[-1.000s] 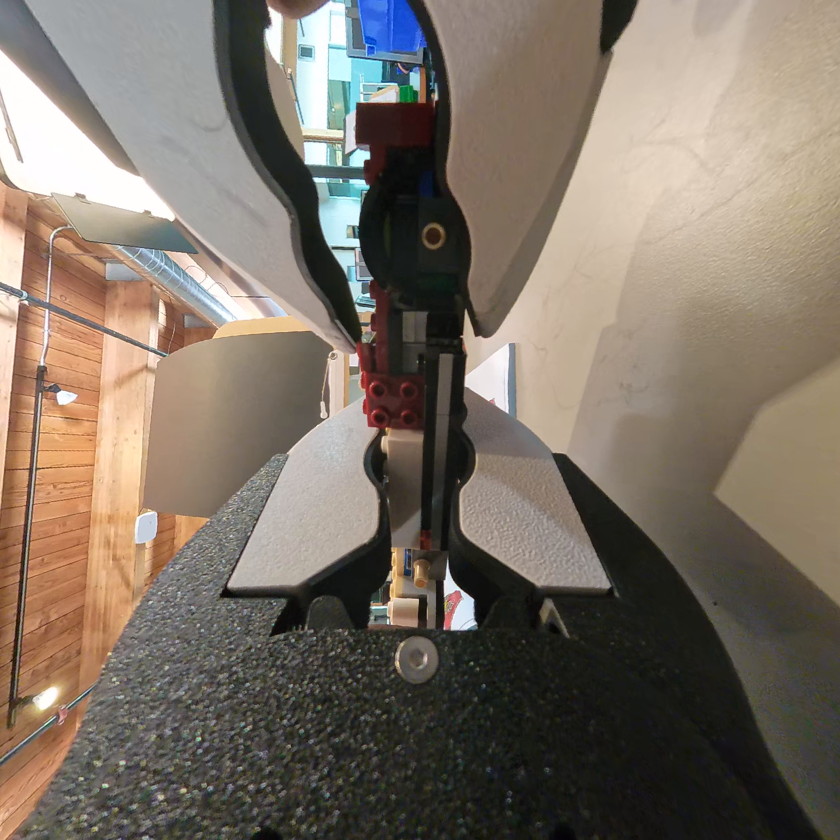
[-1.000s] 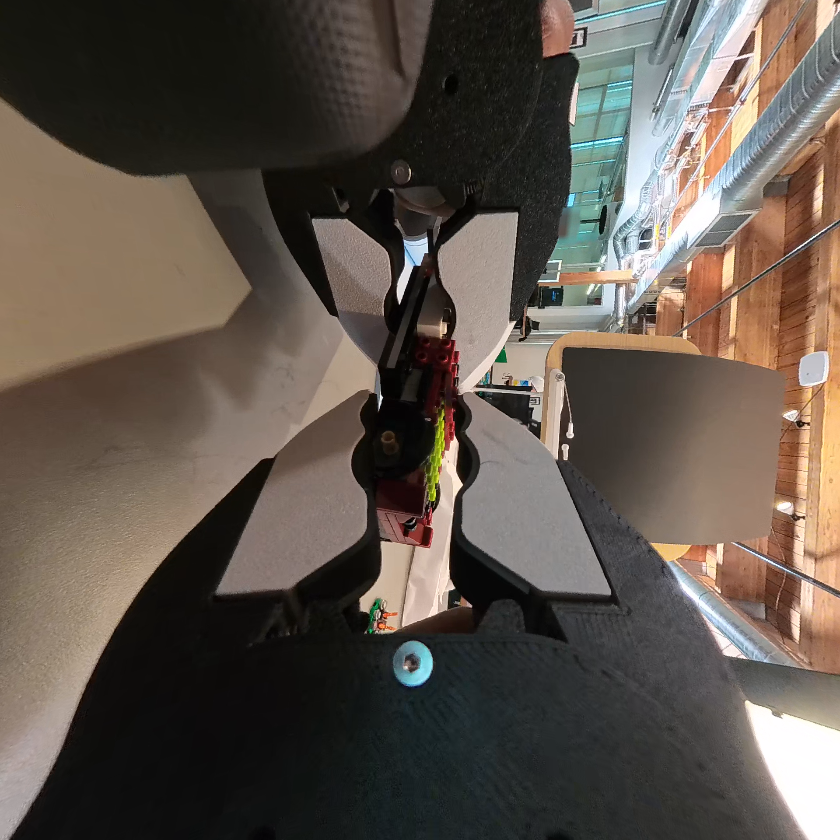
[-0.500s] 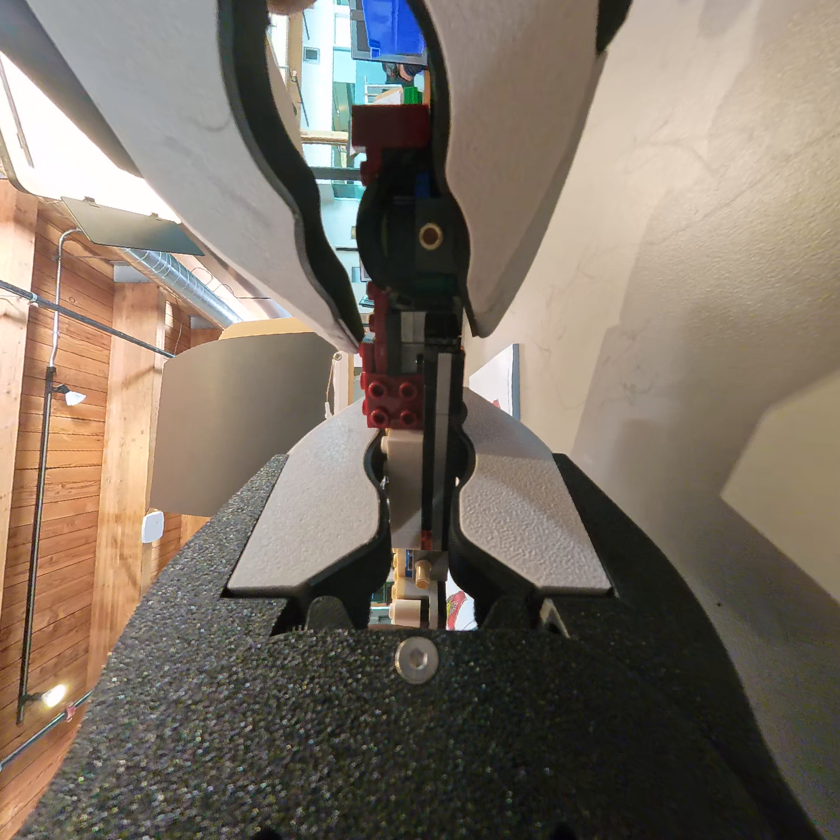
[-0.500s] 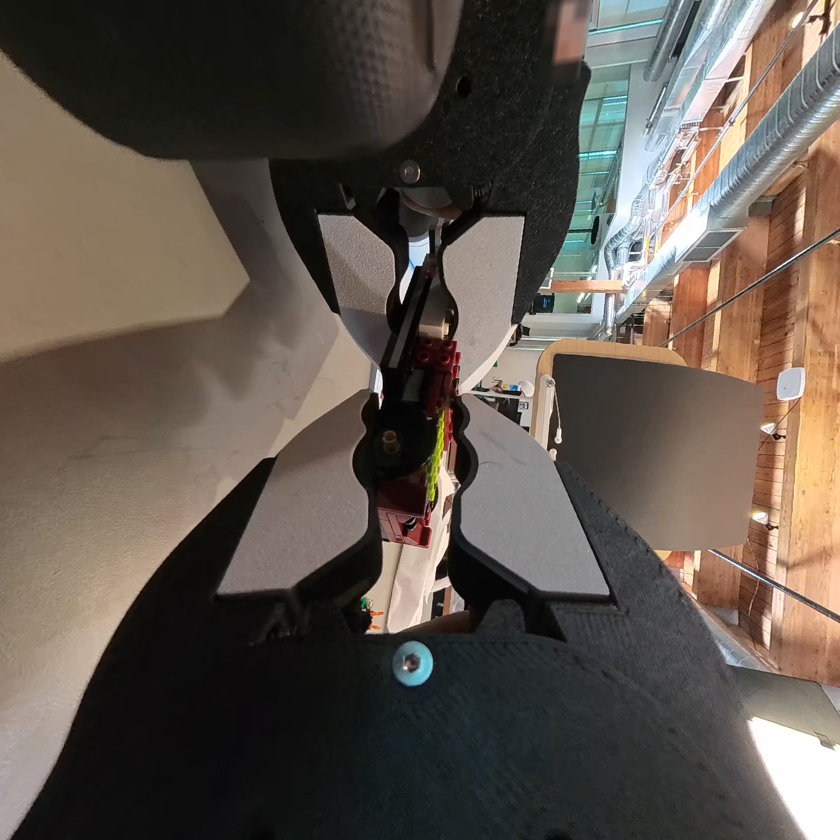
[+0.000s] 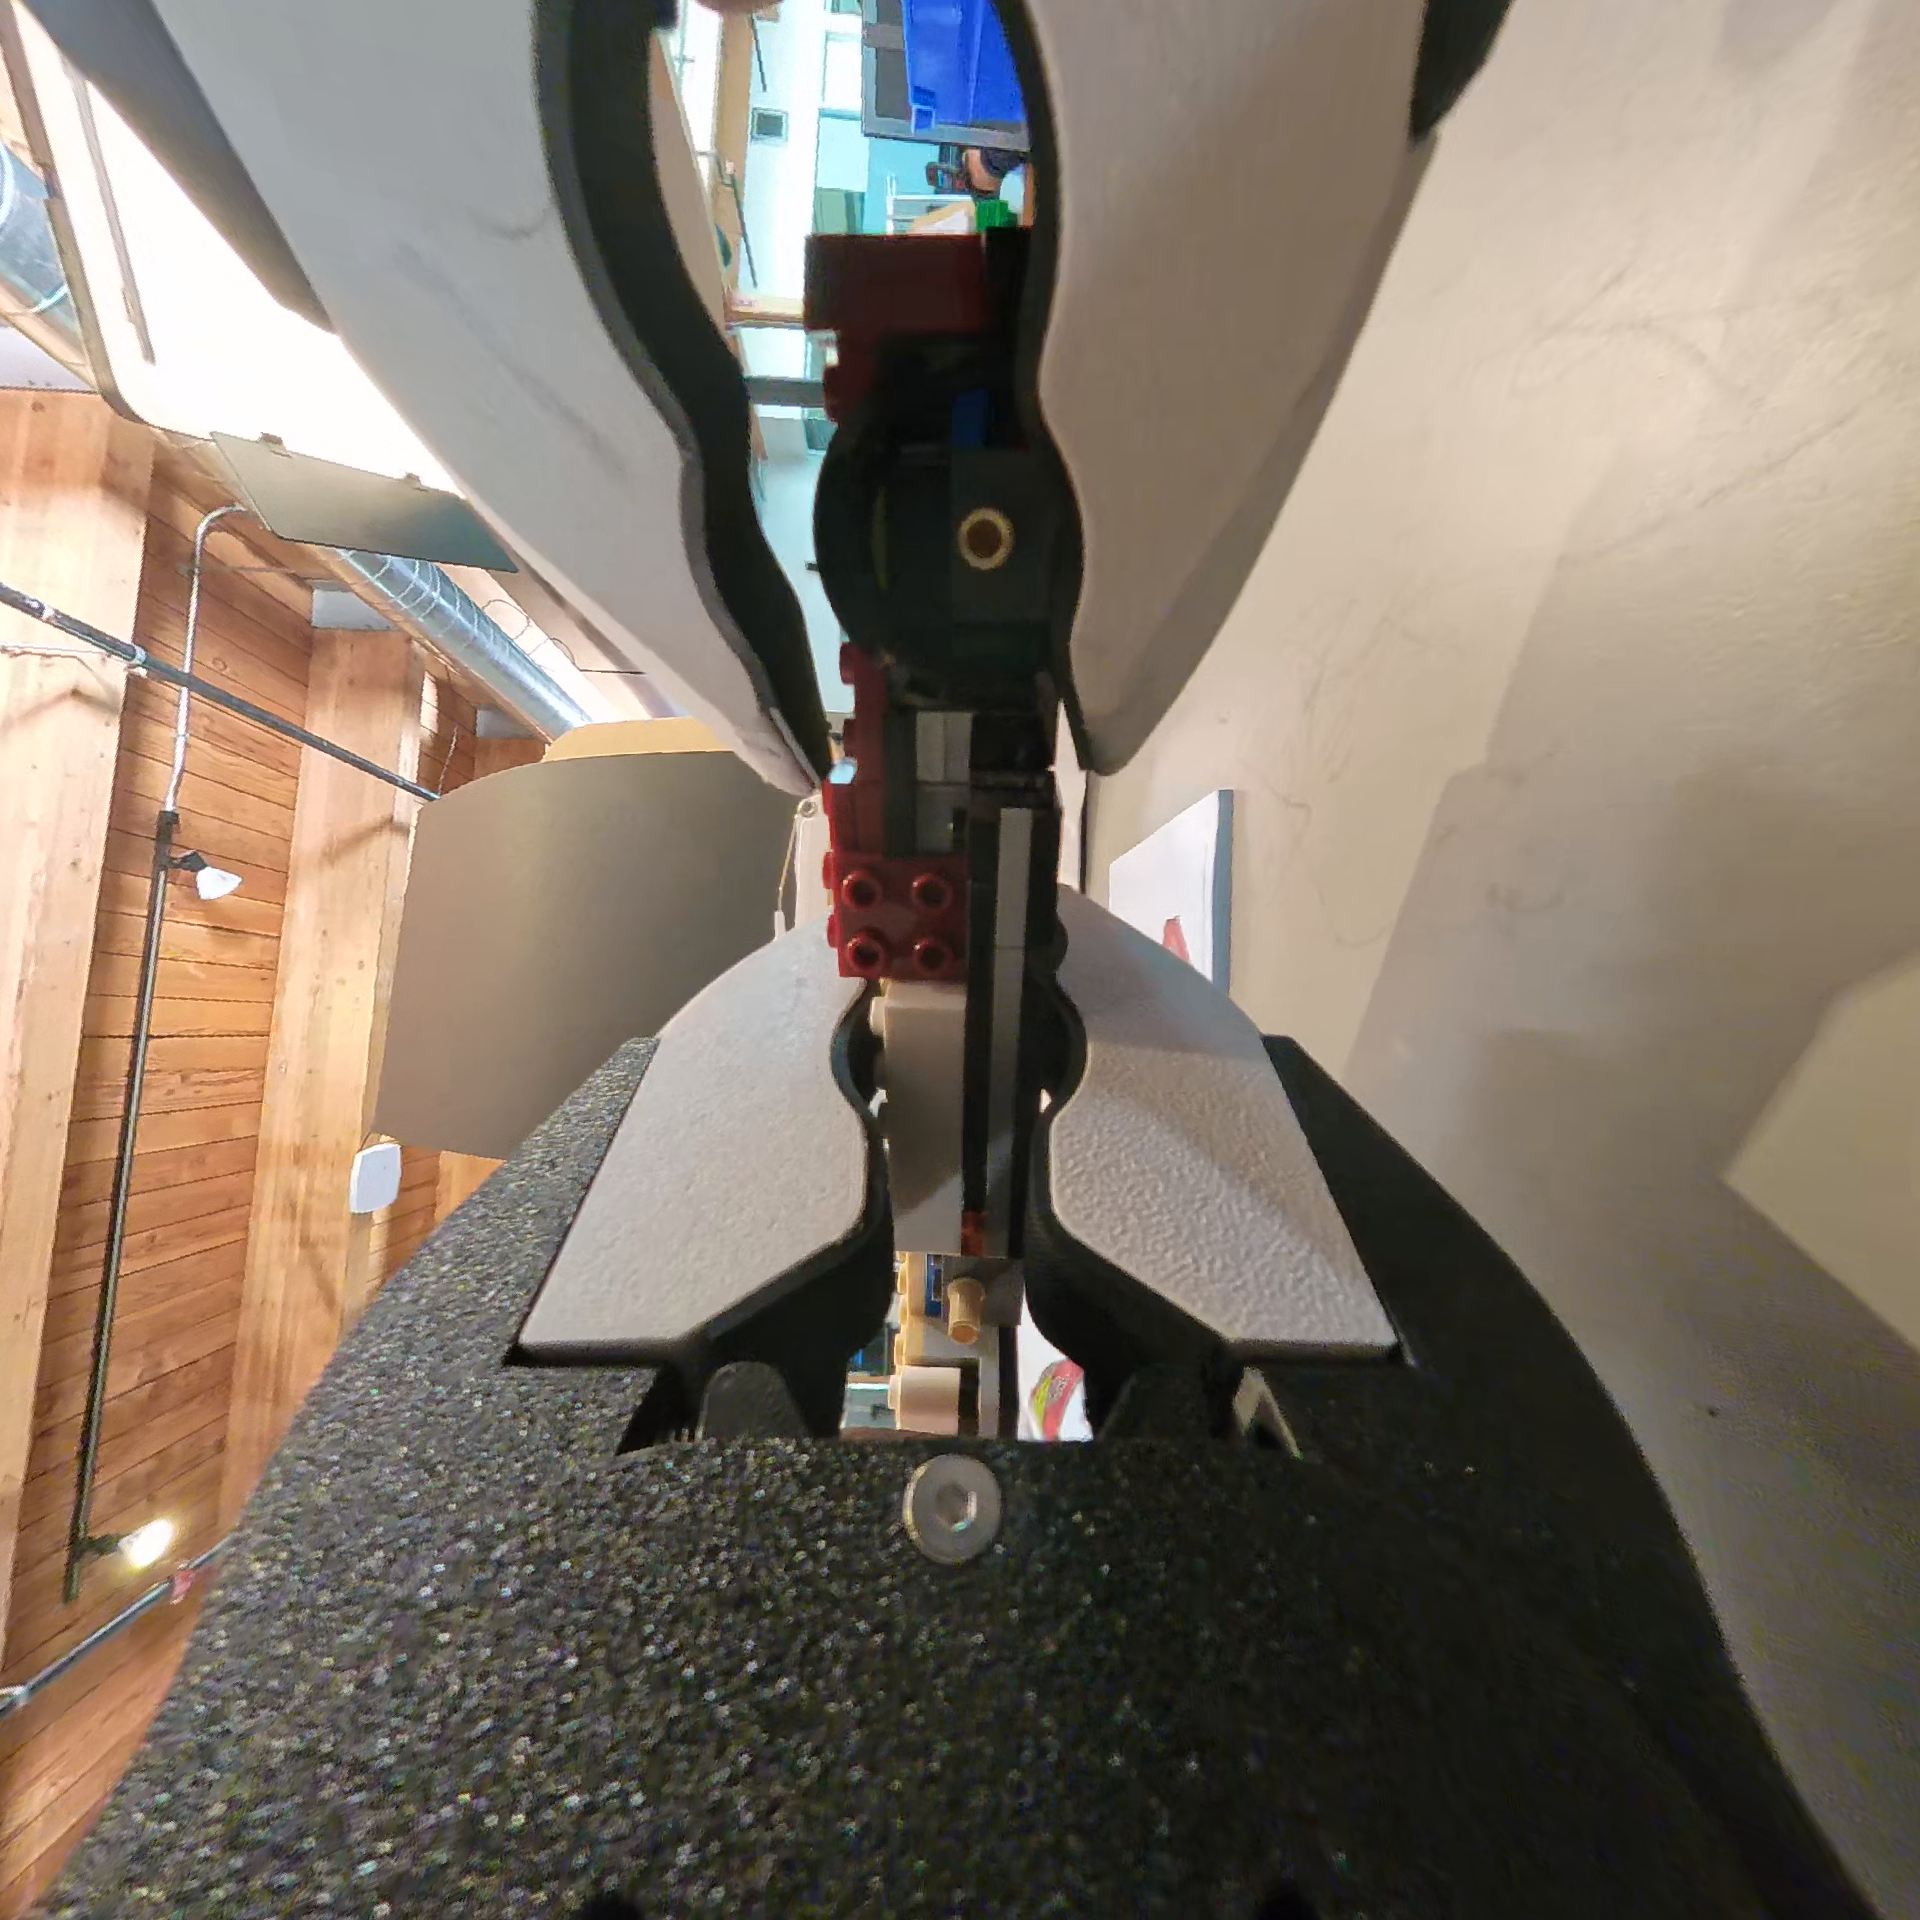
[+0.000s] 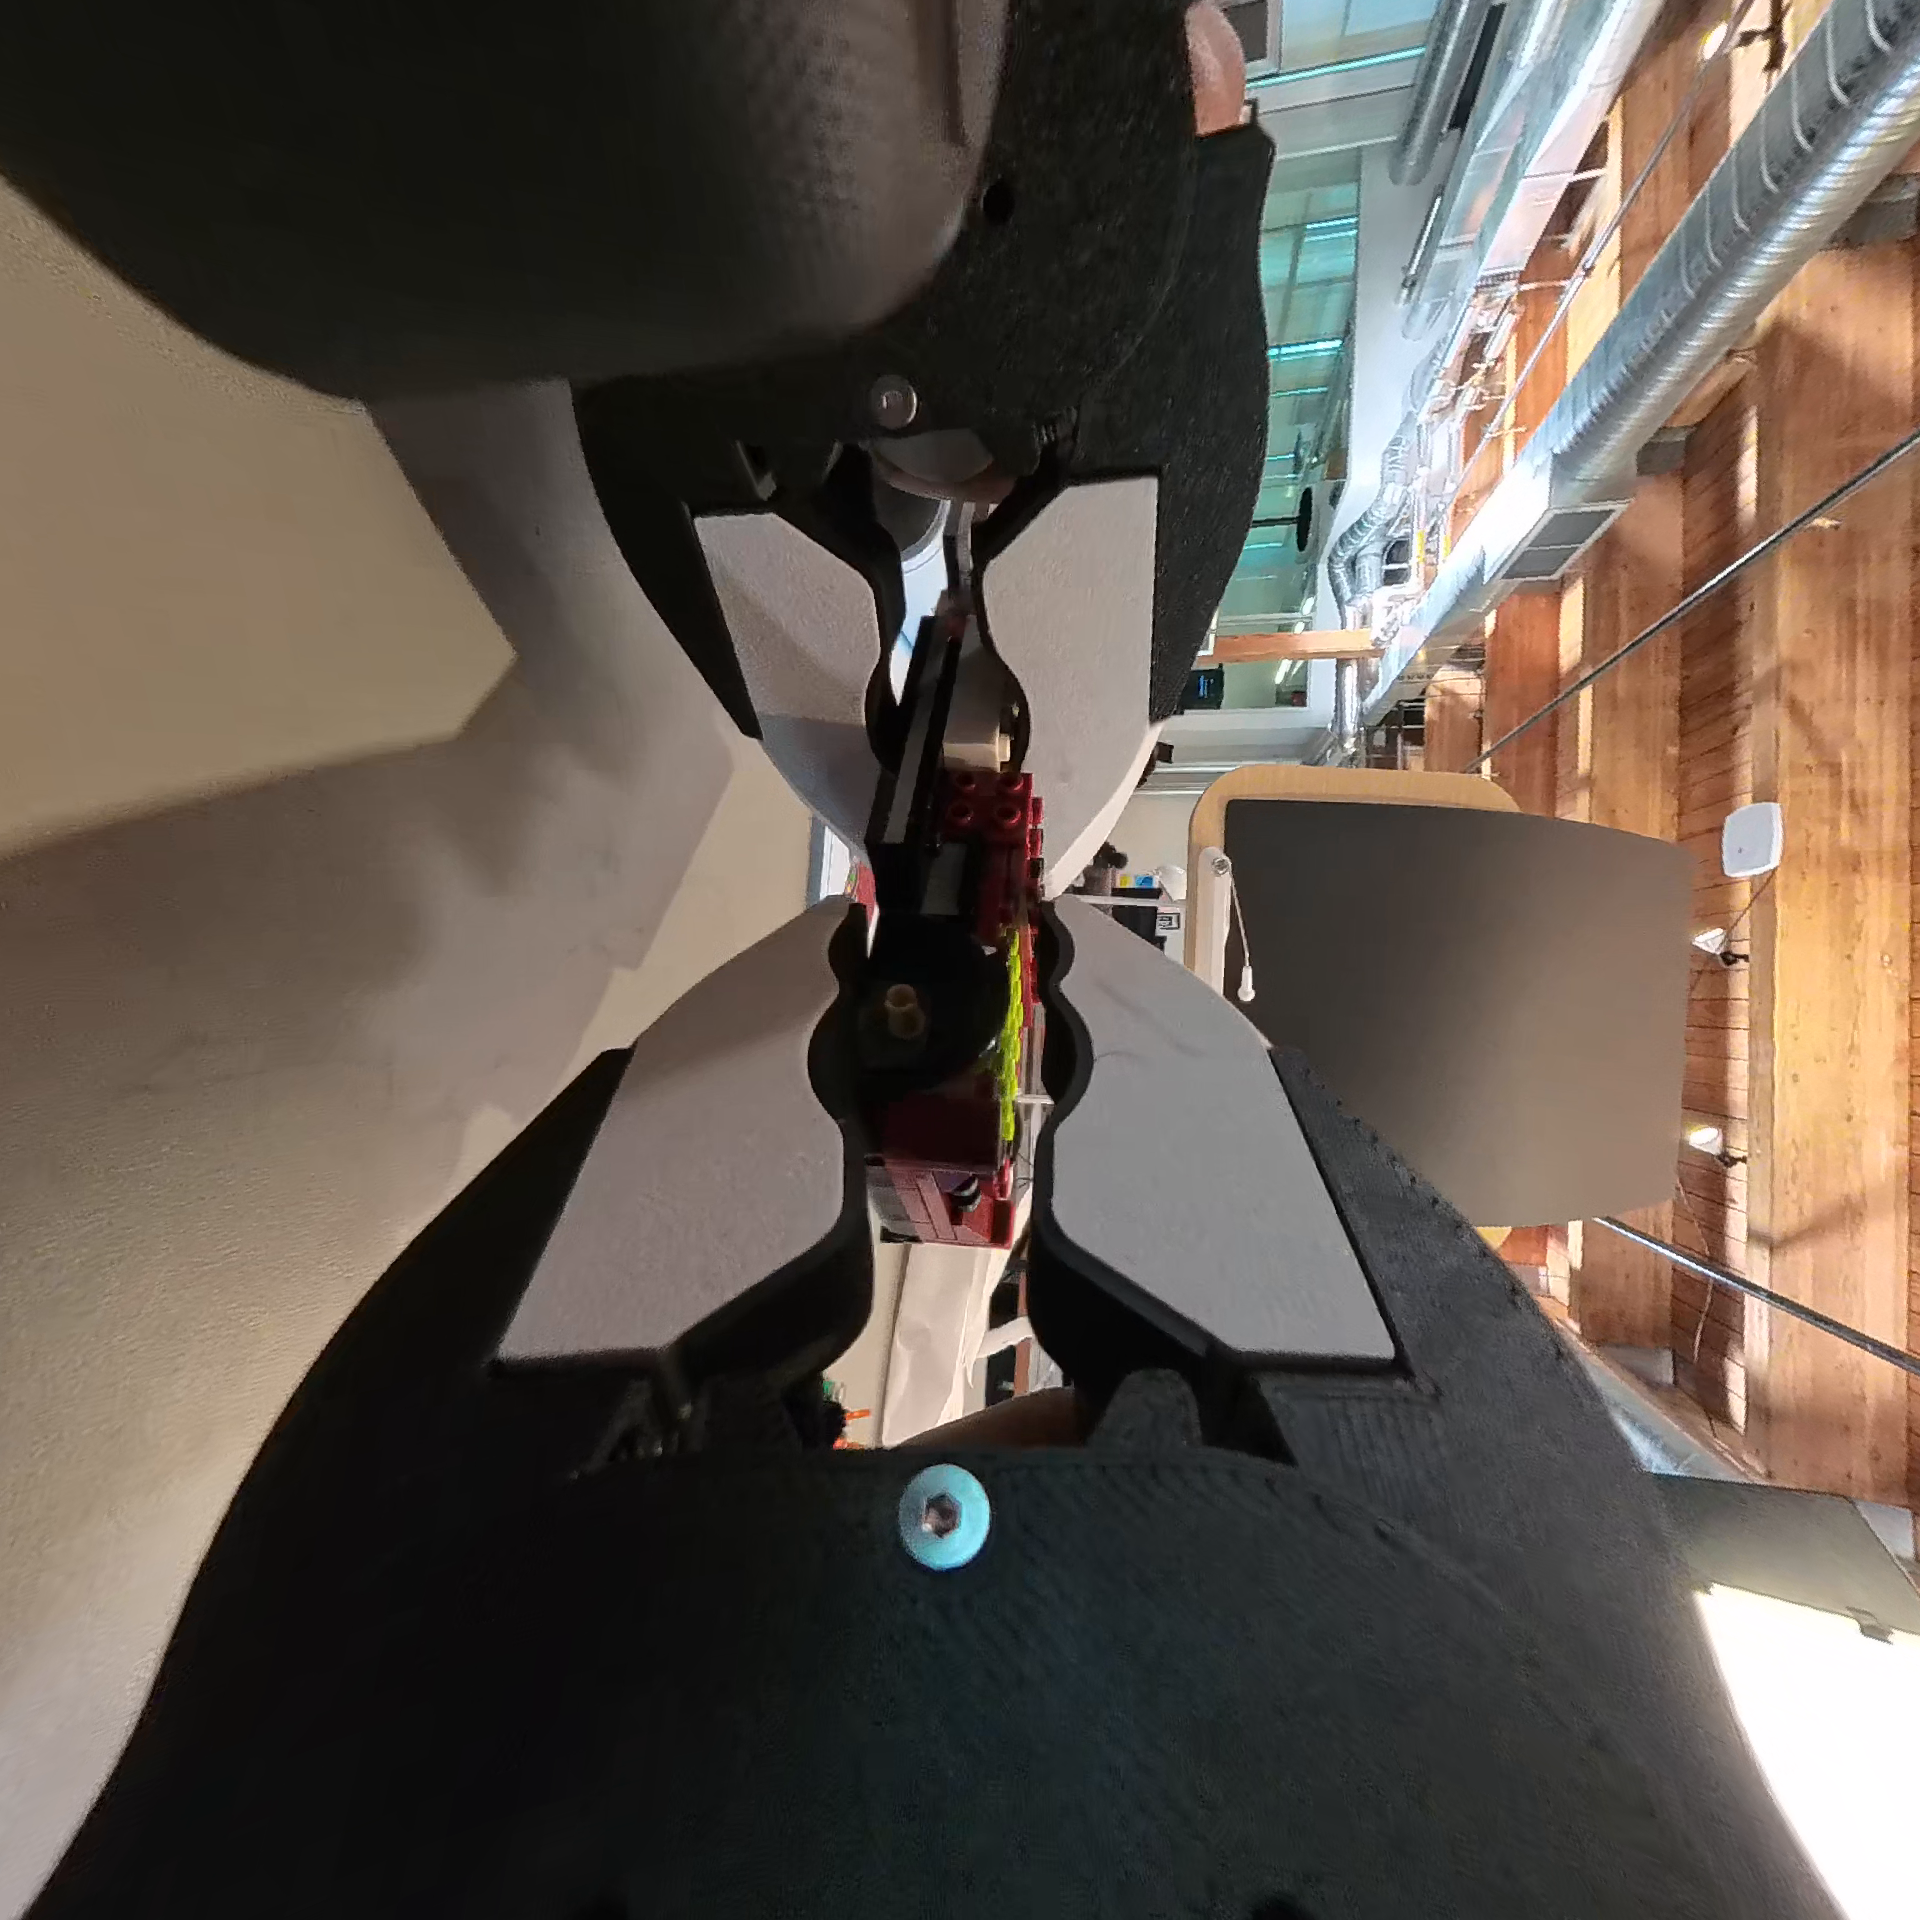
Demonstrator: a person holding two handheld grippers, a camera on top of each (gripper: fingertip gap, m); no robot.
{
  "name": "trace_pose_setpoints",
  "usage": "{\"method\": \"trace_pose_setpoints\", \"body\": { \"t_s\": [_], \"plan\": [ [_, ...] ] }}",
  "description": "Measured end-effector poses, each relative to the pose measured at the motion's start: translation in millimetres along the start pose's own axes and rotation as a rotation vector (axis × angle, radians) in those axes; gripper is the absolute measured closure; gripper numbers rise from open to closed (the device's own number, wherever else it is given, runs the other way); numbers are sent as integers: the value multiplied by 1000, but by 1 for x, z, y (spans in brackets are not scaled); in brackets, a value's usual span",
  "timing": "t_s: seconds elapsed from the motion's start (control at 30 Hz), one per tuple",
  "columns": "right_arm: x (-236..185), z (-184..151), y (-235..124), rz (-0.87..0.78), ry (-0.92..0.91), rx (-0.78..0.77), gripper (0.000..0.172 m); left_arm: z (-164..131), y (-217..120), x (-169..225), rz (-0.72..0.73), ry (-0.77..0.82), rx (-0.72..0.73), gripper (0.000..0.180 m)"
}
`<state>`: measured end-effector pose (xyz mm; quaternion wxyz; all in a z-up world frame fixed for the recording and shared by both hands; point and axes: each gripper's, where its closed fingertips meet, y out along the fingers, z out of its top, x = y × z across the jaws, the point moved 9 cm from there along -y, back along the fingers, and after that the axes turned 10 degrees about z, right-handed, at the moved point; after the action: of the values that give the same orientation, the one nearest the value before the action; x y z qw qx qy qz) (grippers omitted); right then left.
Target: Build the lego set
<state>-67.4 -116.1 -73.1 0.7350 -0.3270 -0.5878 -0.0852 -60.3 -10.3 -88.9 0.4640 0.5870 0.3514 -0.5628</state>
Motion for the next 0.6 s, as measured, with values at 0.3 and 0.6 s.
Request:
{"method": "trace_pose_setpoints", "body": {
  "t_s": [0.3, 0.6],
  "plan": [
    [0, 2, -1, -21, -16, -23, 139, 2, -1, -3, 72, 122, 8, 155],
    [3, 4, -4, -40, -56, -39, 140, 4, -3, -8, 105, 162, 3, 155]
  ]
}}
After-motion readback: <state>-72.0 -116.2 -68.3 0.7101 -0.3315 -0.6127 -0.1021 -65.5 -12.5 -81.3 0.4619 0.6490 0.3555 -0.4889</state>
